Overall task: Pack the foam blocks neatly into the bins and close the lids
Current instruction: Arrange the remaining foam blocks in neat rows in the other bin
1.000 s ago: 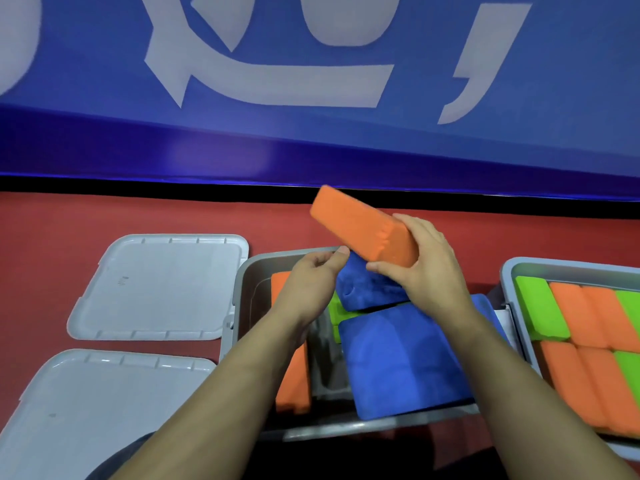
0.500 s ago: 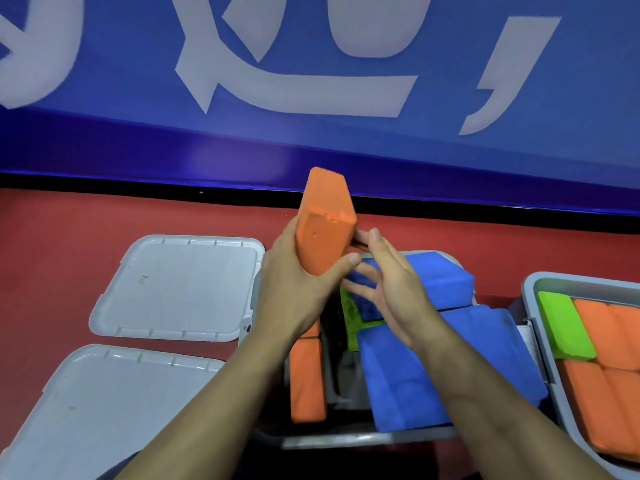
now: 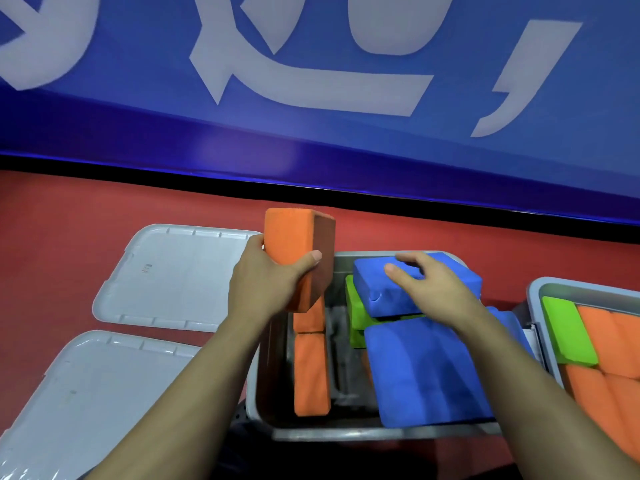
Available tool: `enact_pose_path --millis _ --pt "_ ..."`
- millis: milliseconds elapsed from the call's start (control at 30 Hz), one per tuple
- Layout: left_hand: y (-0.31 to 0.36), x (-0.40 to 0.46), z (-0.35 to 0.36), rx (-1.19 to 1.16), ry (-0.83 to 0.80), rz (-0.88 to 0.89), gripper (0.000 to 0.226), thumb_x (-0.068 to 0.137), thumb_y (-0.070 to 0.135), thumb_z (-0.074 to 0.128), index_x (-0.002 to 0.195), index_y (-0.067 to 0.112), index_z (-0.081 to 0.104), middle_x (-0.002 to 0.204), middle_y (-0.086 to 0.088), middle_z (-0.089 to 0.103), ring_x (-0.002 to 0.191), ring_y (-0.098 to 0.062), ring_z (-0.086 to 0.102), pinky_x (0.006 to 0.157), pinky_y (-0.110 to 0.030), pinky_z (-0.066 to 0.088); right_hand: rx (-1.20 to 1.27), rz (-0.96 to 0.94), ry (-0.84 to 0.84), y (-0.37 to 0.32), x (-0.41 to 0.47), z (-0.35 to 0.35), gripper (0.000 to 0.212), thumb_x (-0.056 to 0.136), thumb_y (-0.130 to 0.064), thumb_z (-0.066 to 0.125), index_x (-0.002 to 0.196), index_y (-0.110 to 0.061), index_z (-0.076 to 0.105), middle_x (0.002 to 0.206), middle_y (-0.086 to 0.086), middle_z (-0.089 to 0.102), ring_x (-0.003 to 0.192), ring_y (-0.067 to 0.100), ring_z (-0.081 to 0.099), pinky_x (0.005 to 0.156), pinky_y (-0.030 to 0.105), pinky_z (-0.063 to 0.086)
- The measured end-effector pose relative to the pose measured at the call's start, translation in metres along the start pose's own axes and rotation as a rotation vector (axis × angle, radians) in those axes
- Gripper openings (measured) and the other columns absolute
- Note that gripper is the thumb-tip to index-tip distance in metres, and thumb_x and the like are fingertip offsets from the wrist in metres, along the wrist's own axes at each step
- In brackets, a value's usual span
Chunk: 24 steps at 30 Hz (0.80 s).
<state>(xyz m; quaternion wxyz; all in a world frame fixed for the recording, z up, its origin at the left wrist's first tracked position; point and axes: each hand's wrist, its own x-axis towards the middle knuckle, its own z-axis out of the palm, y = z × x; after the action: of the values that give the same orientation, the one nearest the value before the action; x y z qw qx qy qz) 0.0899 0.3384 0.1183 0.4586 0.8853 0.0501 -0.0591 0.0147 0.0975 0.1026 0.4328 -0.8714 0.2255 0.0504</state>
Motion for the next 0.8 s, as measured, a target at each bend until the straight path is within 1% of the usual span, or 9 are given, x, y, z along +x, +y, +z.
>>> enact_pose_path --millis 67,133,267,367,467,533,600,667,800 --pt "-0.001 0.002 -0.001 0.007 -0.007 -0.026 0.086 0.068 0.067 0.083 0.134 0.021 0.052 0.109 0.009 0.056 0.107 -0.028 0.065 0.094 -0.05 0.055 -0.096 0.043 0.007 0.014 0.001 -0.007 0.054 0.093 -0.05 0.062 0.141 -0.026 0.053 0.148 -0.005 0.05 0.137 0.015 0.046 0.105 0.029 0.038" --pt "-0.002 0.003 0.0 0.015 -0.016 -0.051 0.089 0.066 0.071 0.082 0.134 0.02 0.053 0.112 0.005 0.059 0.107 -0.029 0.065 0.094 -0.05 0.055 -0.167 0.054 -0.012 0.023 0.001 -0.007 0.056 0.093 -0.049 0.064 0.141 -0.023 0.053 0.149 -0.002 0.05 0.138 0.017 0.046 0.11 0.032 0.036" --pt "0.001 0.0 0.003 0.033 -0.023 -0.083 0.094 0.061 0.078 0.078 0.13 0.018 0.057 0.121 -0.002 0.068 0.107 -0.029 0.066 0.092 -0.049 0.056 -0.161 0.0 -0.01 0.02 -0.001 0.003 0.049 0.091 -0.052 0.065 0.132 -0.028 0.059 0.141 -0.01 0.056 0.132 0.012 0.049 0.106 0.031 0.04" --pt "0.005 0.0 0.004 0.057 -0.011 -0.083 0.095 0.063 0.077 0.078 0.134 0.017 0.056 0.125 -0.004 0.067 0.11 -0.03 0.066 0.094 -0.05 0.055 -0.25 -0.038 0.009 0.016 0.002 0.006 0.05 0.089 -0.054 0.066 0.132 -0.03 0.058 0.141 -0.008 0.053 0.132 0.017 0.047 0.107 0.035 0.04" --pt "0.003 0.0 0.003 0.067 -0.001 -0.074 0.103 0.061 0.079 0.076 0.141 0.018 0.053 0.13 -0.004 0.066 0.113 -0.031 0.065 0.095 -0.05 0.055 -0.309 0.114 0.017 0.031 0.01 0.003 0.073 0.083 -0.063 0.067 0.144 -0.027 0.048 0.154 0.005 0.038 0.142 0.025 0.037 0.116 0.041 0.033" --pt "0.002 0.0 0.002 0.051 -0.006 -0.08 0.105 0.059 0.081 0.075 0.14 0.018 0.053 0.129 -0.004 0.066 0.111 -0.03 0.066 0.093 -0.051 0.056 -0.253 0.259 0.055 0.045 0.015 -0.003 0.087 0.08 -0.068 0.067 0.15 -0.024 0.041 0.157 0.011 0.033 0.144 0.03 0.034 0.118 0.046 0.031" --pt "0.002 -0.001 0.001 0.021 -0.013 -0.09 0.104 0.056 0.082 0.074 0.137 0.019 0.054 0.125 -0.003 0.067 0.107 -0.03 0.067 0.092 -0.051 0.057 -0.184 0.353 0.146 0.055 0.021 -0.01 0.093 0.079 -0.069 0.067 0.152 -0.02 0.036 0.156 0.015 0.033 0.143 0.035 0.033 0.117 0.048 0.03" --pt "0.002 -0.001 0.001 0.011 -0.019 -0.093 0.106 0.054 0.083 0.073 0.137 0.02 0.055 0.124 -0.002 0.068 0.106 -0.029 0.067 0.092 -0.051 0.057 -0.157 0.415 0.236 0.062 0.027 -0.016 0.096 0.08 -0.069 0.066 0.153 -0.016 0.033 0.154 0.02 0.034 0.142 0.04 0.033 0.117 0.047 0.027" --pt "-0.001 0.0 0.001 -0.009 -0.021 -0.097 0.104 0.055 0.081 0.075 0.137 0.02 0.055 0.122 -0.001 0.068 0.105 -0.028 0.068 0.091 -0.05 0.057 -0.274 0.531 0.319 0.07 0.036 -0.021 0.103 0.075 -0.081 0.059 0.15 -0.014 0.035 0.151 0.019 0.041 0.139 0.041 0.035 0.113 0.051 0.026"
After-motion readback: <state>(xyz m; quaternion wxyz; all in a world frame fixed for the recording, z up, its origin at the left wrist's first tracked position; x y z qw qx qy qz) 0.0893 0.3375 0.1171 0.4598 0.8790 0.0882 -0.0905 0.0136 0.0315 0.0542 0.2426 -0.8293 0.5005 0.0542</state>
